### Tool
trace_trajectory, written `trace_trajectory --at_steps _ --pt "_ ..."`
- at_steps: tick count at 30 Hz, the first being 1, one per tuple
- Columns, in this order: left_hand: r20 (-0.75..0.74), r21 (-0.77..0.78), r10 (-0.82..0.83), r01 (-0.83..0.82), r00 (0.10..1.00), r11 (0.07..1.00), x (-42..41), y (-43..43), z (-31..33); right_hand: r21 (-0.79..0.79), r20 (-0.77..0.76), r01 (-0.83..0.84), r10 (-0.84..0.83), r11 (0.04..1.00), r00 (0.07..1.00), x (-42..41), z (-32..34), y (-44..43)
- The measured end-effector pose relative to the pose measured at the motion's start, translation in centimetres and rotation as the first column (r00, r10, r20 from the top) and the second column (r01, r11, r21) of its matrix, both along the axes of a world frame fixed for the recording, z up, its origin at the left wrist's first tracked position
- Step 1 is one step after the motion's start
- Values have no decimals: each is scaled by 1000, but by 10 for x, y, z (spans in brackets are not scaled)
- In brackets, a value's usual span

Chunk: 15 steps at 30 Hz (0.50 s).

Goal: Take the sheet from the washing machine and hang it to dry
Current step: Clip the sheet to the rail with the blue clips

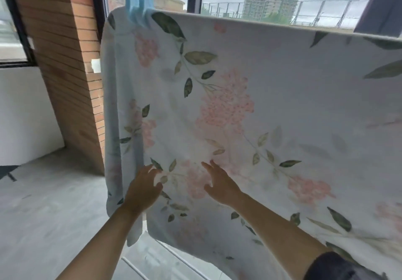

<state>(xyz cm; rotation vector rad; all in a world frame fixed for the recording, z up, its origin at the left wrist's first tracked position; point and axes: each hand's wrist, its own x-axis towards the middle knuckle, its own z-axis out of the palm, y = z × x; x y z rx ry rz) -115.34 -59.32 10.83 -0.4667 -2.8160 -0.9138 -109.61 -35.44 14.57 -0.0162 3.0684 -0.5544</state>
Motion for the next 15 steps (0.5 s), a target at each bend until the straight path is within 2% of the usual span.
trace_trajectory --at_steps 4,9,12,15 --pt "-38 10 15 -14 999 1000 -50 -58 -3 -61 -16 1 -2 998 1000 -55 -1 -59" --pt "55 86 73 -77 996 993 -123 -130 3 -198 -22 -7 3 980 1000 -120 0 -150" --pt "47 101 80 -85 996 991 -155 -152 4 -270 -71 -48 30 962 997 -146 6 -188" --pt "110 142 84 -99 990 985 -180 -159 -4 -314 -106 -99 69 944 992 -165 15 -211"
